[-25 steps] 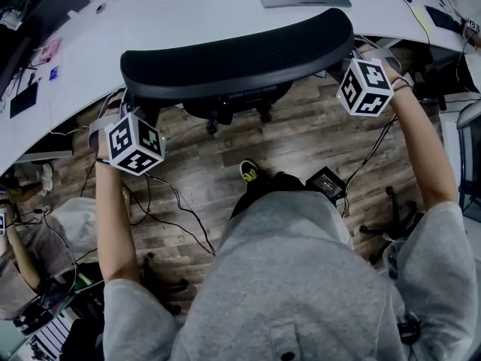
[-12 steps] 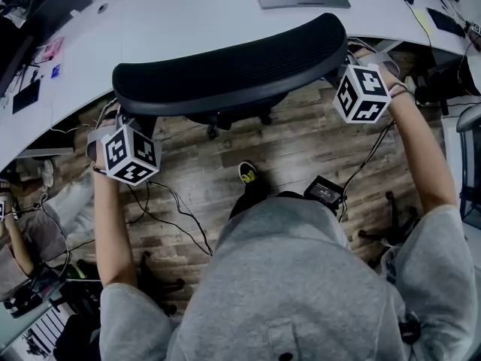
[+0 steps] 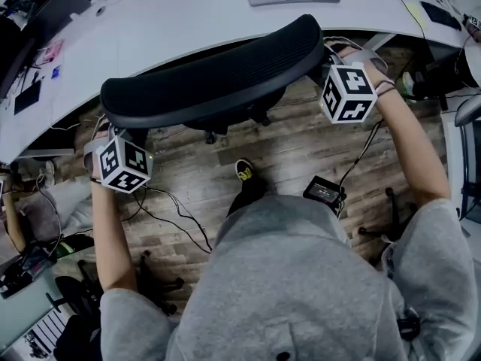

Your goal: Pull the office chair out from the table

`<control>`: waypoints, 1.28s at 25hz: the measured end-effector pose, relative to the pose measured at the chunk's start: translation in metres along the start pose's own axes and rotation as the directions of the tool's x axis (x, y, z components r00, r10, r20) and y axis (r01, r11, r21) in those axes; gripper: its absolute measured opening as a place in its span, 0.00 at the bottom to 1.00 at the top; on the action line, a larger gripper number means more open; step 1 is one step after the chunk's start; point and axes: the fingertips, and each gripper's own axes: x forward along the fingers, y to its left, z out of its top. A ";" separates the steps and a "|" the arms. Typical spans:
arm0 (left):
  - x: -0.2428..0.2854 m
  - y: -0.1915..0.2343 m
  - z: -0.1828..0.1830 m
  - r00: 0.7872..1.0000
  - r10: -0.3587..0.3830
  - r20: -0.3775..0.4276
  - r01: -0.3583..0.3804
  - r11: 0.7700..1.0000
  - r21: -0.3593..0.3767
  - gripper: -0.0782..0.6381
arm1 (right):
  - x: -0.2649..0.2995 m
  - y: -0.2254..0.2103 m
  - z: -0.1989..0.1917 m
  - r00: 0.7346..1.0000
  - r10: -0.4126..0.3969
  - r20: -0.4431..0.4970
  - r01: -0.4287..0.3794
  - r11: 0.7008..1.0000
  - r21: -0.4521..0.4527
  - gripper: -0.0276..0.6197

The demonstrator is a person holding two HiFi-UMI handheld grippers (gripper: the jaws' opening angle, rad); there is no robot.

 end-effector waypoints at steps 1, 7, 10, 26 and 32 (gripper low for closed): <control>-0.002 -0.002 0.000 1.000 0.000 0.000 0.000 1.000 0.000 0.28 | -0.001 0.002 0.001 1.000 0.001 0.001 -0.001 1.000 0.000 0.20; -0.011 -0.016 0.005 1.000 -0.003 -0.001 0.003 1.000 0.002 0.28 | -0.013 0.018 0.001 1.000 0.004 0.008 -0.005 1.000 0.004 0.20; -0.015 -0.022 0.009 1.000 -0.008 0.007 0.008 1.000 0.012 0.28 | -0.022 0.026 -0.001 1.000 0.000 0.004 0.000 1.000 0.013 0.20; -0.053 -0.075 0.028 1.000 -0.016 0.021 0.015 1.000 0.018 0.28 | -0.072 0.081 -0.002 1.000 -0.021 -0.003 0.022 0.999 0.035 0.20; -0.070 -0.102 0.040 1.000 -0.017 0.025 0.016 1.000 0.019 0.28 | -0.094 0.106 -0.006 1.000 -0.027 -0.006 0.027 0.999 0.042 0.21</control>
